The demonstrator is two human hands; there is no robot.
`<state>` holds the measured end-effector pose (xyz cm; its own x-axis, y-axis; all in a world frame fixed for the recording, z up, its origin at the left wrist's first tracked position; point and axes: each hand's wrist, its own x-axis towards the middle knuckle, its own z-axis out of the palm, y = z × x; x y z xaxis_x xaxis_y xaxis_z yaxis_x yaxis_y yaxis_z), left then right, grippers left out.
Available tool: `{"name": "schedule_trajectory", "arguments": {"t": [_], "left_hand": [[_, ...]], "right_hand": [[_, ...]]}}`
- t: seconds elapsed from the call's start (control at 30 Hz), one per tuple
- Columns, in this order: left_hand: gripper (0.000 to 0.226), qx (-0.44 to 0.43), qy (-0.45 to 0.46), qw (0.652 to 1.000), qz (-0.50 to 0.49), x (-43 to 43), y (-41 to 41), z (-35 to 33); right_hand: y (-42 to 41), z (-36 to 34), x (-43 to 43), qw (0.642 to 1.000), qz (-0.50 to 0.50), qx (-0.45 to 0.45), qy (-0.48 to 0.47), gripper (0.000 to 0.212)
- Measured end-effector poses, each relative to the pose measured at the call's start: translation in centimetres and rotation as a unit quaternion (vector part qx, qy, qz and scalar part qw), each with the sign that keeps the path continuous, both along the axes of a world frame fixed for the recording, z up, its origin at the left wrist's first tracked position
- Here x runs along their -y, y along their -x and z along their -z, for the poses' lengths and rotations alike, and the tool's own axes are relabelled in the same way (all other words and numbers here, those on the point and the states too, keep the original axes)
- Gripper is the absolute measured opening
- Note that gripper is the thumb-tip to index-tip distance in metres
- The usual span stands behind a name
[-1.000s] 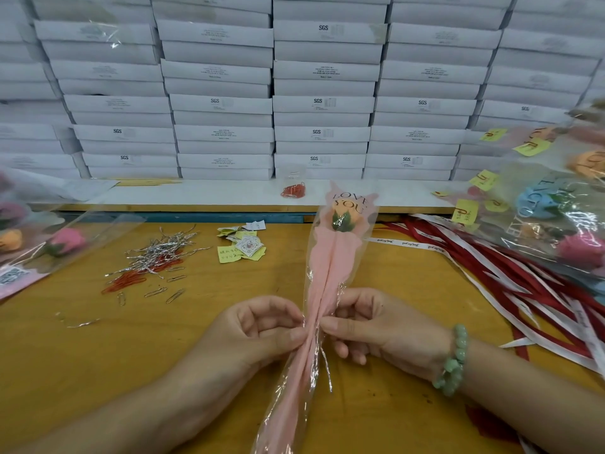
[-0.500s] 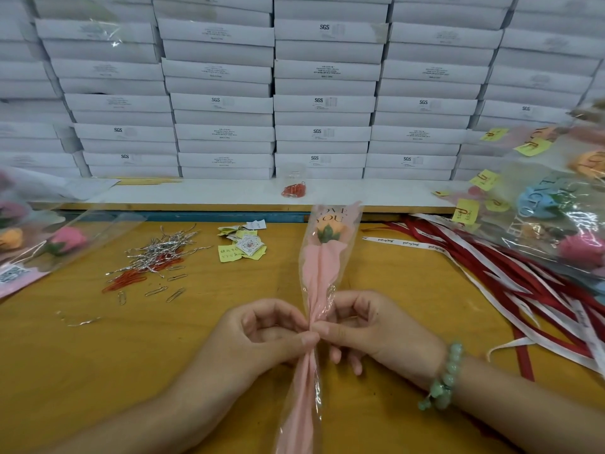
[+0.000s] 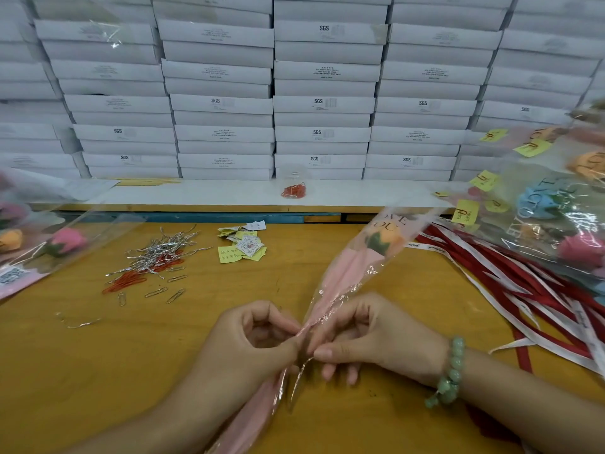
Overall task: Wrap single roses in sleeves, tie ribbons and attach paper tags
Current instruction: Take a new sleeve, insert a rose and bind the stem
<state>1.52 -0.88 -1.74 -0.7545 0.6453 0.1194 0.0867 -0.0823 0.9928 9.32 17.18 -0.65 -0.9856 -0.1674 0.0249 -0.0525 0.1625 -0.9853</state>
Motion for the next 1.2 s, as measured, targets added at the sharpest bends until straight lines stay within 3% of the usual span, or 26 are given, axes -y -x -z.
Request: {"name": "schedule_trajectory", "arguments": {"t": [0.13,0.23,0.3,0.37,0.47,0.53,0.77,0.97,1.2], "left_hand": [[0.014,-0.034,0.021,0.999,-0.015,0.0,0.1,0.1],[0.021,-0.041,0.042,0.998,-0.025,0.0,0.2,0.1],[0.018,-0.046,0.060,0.997,-0.022,0.0,0.0,0.0],[0.017,-0.054,0.069,0.996,-0.021,0.0,-0.1,0.0],[0.012,-0.059,0.070,0.996,-0.018,-0.1,-0.5,-0.2],[0.011,-0.063,0.064,0.996,-0.014,-0.2,-0.7,-0.4],[0.031,-0.085,0.059,0.994,-0.031,0.0,-0.8,-0.6],[0.007,-0.120,0.073,0.990,-0.025,0.2,-0.1,0.0],[0.019,-0.060,0.018,0.998,-0.014,0.0,0.3,0.2]], "right_hand": [[-0.4,-0.5,0.1,0.998,-0.036,-0.050,0.029,0.008],[-0.6,-0.5,0.6,0.987,0.072,-0.141,0.036,0.002],[-0.7,-0.4,0.6,0.959,0.172,-0.221,0.029,0.008],[-0.8,-0.4,0.4,0.920,0.238,-0.309,-0.043,0.009],[-1.0,-0.4,0.4,0.857,0.253,-0.388,-0.226,0.008],[-1.1,-0.3,0.6,0.832,0.247,-0.392,-0.305,0.006],[-1.4,-0.4,1.1,0.810,0.213,-0.320,-0.443,0.008],[-1.7,-0.6,1.4,0.828,0.184,-0.313,-0.428,0.014],[-1.5,-0.6,1.4,0.846,0.152,-0.302,-0.413,0.012]]}}
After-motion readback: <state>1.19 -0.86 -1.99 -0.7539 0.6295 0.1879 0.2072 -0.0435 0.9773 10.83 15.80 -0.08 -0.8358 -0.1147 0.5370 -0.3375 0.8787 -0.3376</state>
